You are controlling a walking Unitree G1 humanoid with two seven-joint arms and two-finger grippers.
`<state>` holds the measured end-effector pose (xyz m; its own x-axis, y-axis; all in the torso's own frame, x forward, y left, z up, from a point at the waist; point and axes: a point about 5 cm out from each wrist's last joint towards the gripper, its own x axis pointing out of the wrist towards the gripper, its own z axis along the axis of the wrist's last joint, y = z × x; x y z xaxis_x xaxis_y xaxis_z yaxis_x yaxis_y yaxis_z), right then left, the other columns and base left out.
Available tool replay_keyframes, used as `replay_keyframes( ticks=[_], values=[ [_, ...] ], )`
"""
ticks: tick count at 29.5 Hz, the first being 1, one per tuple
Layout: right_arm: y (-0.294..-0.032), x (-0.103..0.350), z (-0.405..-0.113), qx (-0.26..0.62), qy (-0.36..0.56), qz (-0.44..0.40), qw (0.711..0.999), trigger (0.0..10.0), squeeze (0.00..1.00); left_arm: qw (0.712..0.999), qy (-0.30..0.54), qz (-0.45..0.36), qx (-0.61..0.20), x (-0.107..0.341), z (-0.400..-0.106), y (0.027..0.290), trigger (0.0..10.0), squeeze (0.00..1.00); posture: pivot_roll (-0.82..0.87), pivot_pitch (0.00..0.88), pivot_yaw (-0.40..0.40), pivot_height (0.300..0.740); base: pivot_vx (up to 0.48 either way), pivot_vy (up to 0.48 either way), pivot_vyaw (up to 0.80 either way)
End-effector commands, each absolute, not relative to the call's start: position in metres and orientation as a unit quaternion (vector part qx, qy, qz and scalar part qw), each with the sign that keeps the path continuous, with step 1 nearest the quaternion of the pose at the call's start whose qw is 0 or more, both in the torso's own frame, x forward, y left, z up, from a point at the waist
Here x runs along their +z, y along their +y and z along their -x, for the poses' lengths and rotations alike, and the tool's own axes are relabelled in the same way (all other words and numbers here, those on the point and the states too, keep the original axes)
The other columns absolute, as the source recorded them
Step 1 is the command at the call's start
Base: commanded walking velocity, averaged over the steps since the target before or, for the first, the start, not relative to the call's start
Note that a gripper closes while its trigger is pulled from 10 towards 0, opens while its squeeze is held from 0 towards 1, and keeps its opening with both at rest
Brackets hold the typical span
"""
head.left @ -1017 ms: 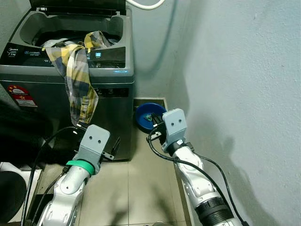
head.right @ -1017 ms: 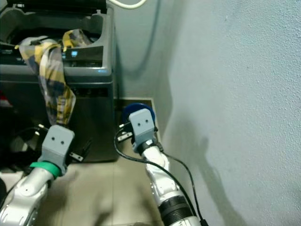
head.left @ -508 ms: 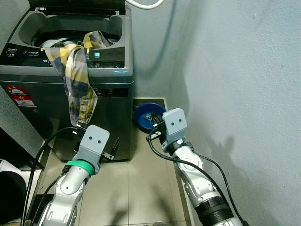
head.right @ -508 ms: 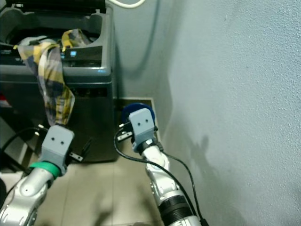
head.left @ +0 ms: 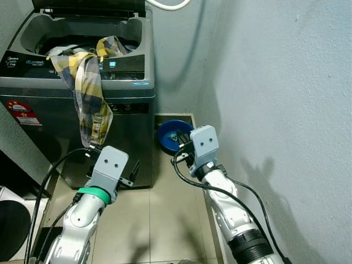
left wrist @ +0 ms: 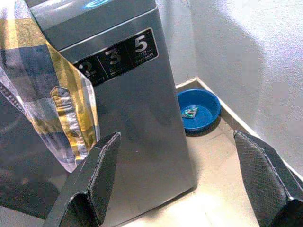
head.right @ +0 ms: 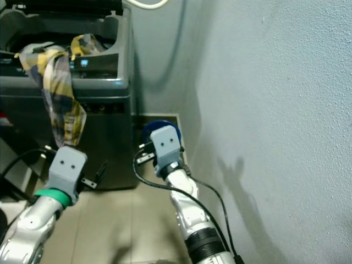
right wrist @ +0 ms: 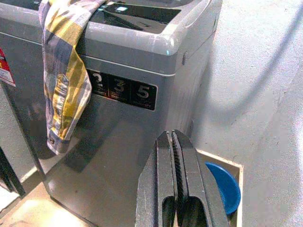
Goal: Clothes washing
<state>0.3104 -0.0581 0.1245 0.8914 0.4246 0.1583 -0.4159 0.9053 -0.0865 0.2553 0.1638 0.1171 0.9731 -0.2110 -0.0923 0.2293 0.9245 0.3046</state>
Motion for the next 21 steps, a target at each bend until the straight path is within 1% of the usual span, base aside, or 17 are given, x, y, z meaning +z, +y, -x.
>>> replay_keyframes(
  ticks=[1,21],
  values=[
    [-0.0573,0.1249,-0.31,0.217,-0.086,0.025,0.972,10.0,0.0,0.979,0.038,-0.16,-0.116,0.1132,-0.2538,0.1636,10.0,0.0,0.07,0.0,-0.006,0.728,0.0,0.0,0.0],
    [-0.0582,0.126,-0.3099,0.217,-0.087,0.027,0.972,10.0,0.0,0.98,0.043,-0.155,-0.116,0.1118,-0.2525,0.1634,10.0,0.0,0.06,0.0,-0.006,0.728,0.0,0.0,0.0]
  ],
)
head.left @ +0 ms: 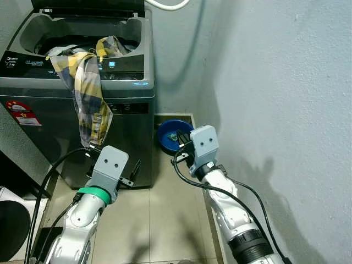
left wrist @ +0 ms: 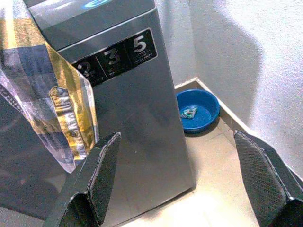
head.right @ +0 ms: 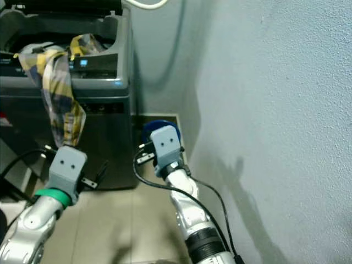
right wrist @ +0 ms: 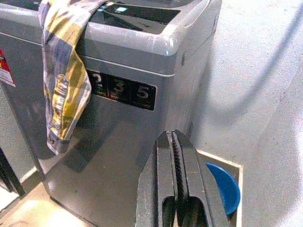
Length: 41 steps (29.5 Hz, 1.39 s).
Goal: Clothes washing
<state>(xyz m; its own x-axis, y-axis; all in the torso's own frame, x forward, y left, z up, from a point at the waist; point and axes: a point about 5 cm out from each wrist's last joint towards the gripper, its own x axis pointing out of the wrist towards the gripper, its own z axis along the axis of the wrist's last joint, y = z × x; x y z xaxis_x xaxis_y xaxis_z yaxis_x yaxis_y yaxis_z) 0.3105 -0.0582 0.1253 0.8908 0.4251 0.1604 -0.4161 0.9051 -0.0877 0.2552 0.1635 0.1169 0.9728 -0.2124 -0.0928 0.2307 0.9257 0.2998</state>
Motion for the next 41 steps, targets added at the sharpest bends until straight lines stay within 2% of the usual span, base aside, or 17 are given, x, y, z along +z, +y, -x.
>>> replay_keyframes(
  ticks=[1,29,32,34,41],
  values=[
    [-0.058,0.126,-0.31,0.217,-0.087,0.027,0.972,10.0,0.0,0.98,0.043,-0.155,-0.116,0.112,-0.252,0.164,10.0,0.0,0.06,0.0,-0.005,0.728,0.0,0.0,0.0],
    [-0.058,0.13,-0.311,0.218,-0.096,0.023,0.971,10.0,0.0,0.982,0.029,-0.153,-0.103,0.118,-0.256,0.168,10.0,0.0,0.07,0.0,-0.001,0.728,0.0,0.0,0.0],
    [-0.057,0.139,-0.31,0.228,-0.111,0.01,0.967,10.0,0.0,0.986,0.001,-0.144,-0.085,0.132,-0.261,0.171,10.0,0.0,0.07,0.0,-0.002,0.728,0.0,0.0,0.0],
    [-0.053,0.176,-0.303,0.262,-0.173,-0.035,0.949,10.0,0.0,0.985,-0.077,-0.14,-0.073,0.171,-0.269,0.17,10.0,0.0,0.07,0.0,-0.001,0.728,0.0,0.0,0.0],
    [-0.058,0.19,-0.291,0.281,-0.2,-0.045,0.938,10.0,0.0,0.98,-0.115,-0.149,-0.071,0.19,-0.264,0.168,10.0,0.0,0.07,0.0,-0.003,0.728,0.0,0.0,0.0]
  ],
)
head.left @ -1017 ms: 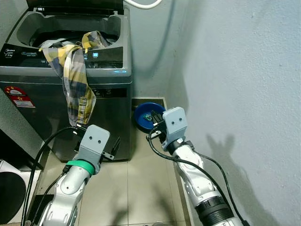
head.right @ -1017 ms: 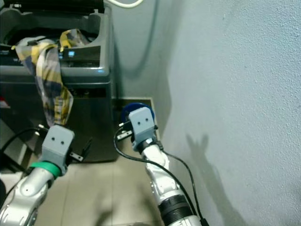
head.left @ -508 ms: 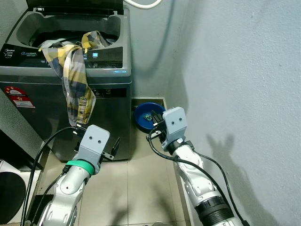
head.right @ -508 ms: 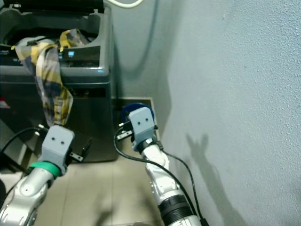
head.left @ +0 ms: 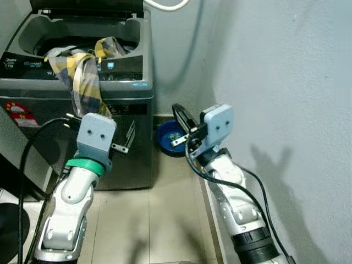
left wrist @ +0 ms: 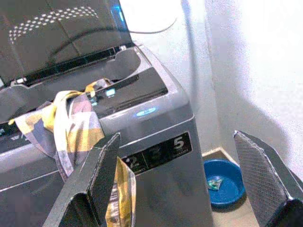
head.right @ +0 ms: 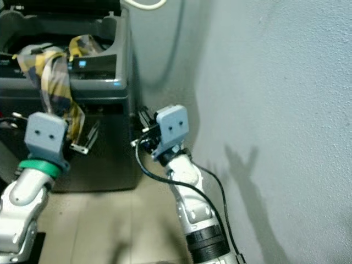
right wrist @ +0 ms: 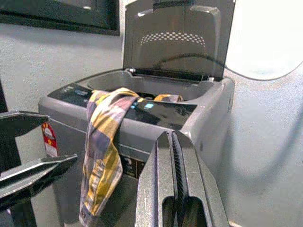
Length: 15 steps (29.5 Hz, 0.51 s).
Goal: Clothes washing
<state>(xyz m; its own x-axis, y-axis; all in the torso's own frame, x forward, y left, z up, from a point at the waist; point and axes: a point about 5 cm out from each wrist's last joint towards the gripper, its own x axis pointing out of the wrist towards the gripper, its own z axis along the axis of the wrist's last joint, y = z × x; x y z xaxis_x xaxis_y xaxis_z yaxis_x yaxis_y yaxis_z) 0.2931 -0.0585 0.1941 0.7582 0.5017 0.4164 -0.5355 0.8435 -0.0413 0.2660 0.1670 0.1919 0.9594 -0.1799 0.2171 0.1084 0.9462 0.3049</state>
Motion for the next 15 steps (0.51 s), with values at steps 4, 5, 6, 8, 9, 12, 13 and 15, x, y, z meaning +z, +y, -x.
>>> replay_keyframes(
  ticks=[4,5,6,8,9,12,13,15],
  values=[
    [-0.076,0.171,-0.294,0.228,-0.168,-0.014,0.959,10.0,0.0,0.984,-0.105,-0.137,-0.052,0.185,-0.251,0.171,10.0,0.0,0.07,0.0,-0.011,0.728,0.0,0.0,0.0],
    [-0.082,0.167,-0.297,0.206,-0.161,-0.01,0.965,10.0,0.0,0.986,-0.1,-0.127,-0.043,0.183,-0.247,0.173,10.0,0.0,0.08,0.0,-0.017,0.728,0.0,0.0,0.0],
    [-0.082,0.167,-0.297,0.206,-0.161,-0.01,0.965,10.0,0.0,0.986,-0.1,-0.127,-0.043,0.183,-0.247,0.173,10.0,0.0,0.08,0.0,-0.017,0.728,0.0,0.0,0.0],
    [-0.087,0.168,-0.303,0.188,-0.158,-0.012,0.969,10.0,0.0,0.988,-0.101,-0.112,-0.036,0.185,-0.246,0.17,10.0,0.0,0.09,0.0,-0.029,0.728,0.0,0.0,0.0],
    [-0.087,0.171,-0.306,0.185,-0.158,-0.014,0.97,10.0,0.0,0.988,-0.105,-0.107,-0.036,0.186,-0.247,0.168,10.0,0.0,0.09,0.0,-0.029,0.728,0.0,0.0,0.0],
    [-0.082,0.176,-0.309,0.195,-0.162,-0.017,0.967,10.0,0.0,0.988,-0.115,-0.102,-0.032,0.191,-0.253,0.165,10.0,0.0,0.09,0.0,-0.032,0.728,0.0,0.0,0.0],
    [-0.082,0.176,-0.309,0.195,-0.162,-0.017,0.967,10.0,0.0,0.988,-0.115,-0.102,-0.032,0.191,-0.253,0.165,10.0,0.0,0.09,0.0,-0.032,0.728,0.0,0.0,0.0],
    [-0.072,0.182,-0.31,0.212,-0.169,-0.022,0.962,10.0,0.0,0.986,-0.128,-0.103,-0.027,0.197,-0.261,0.164,10.0,0.0,0.09,0.0,-0.033,0.728,0.0,0.0,0.0]
  ],
)
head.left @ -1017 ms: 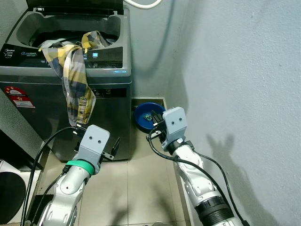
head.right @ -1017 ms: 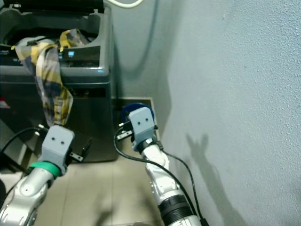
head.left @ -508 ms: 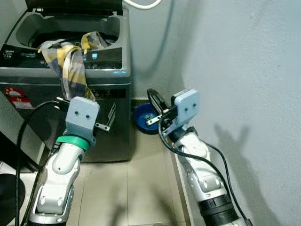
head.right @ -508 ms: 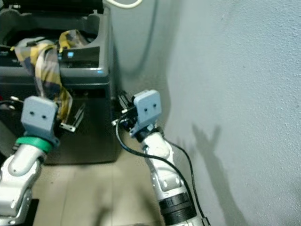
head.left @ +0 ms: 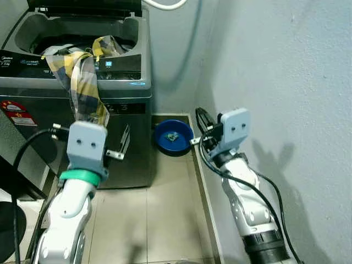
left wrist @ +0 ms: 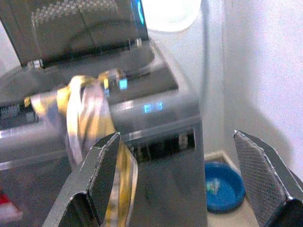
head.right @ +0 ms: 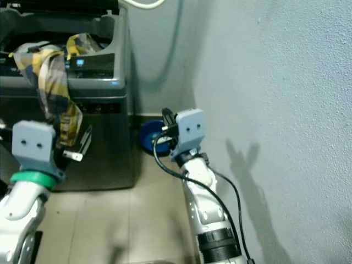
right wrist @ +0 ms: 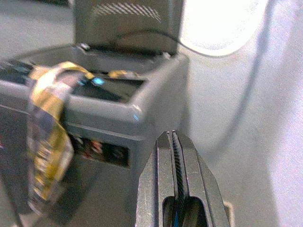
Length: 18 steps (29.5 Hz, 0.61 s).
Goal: Clothes washing
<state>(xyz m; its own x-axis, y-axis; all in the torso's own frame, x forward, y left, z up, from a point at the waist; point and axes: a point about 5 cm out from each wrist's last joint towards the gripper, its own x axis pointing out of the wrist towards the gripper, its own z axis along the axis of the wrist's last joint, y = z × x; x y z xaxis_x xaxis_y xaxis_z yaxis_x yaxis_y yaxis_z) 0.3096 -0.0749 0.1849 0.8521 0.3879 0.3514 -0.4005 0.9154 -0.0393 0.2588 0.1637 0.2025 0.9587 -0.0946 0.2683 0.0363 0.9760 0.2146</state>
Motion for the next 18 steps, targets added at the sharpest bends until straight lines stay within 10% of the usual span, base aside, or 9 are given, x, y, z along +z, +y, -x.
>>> replay_keyframes(
  ticks=[1,18],
  values=[
    [-0.072,0.182,-0.31,0.212,-0.169,-0.022,0.962,10.0,0.0,0.986,-0.128,-0.103,-0.027,0.197,-0.261,0.164,10.0,0.0,0.09,0.0,-0.033,0.728,0.0,0.0,0.0],
    [-0.055,0.184,-0.311,0.238,-0.171,-0.029,0.956,10.0,0.0,0.985,-0.137,-0.102,-0.011,0.2,-0.267,0.165,10.0,0.0,0.09,0.0,-0.066,0.728,0.0,0.0,0.0]
  ],
)
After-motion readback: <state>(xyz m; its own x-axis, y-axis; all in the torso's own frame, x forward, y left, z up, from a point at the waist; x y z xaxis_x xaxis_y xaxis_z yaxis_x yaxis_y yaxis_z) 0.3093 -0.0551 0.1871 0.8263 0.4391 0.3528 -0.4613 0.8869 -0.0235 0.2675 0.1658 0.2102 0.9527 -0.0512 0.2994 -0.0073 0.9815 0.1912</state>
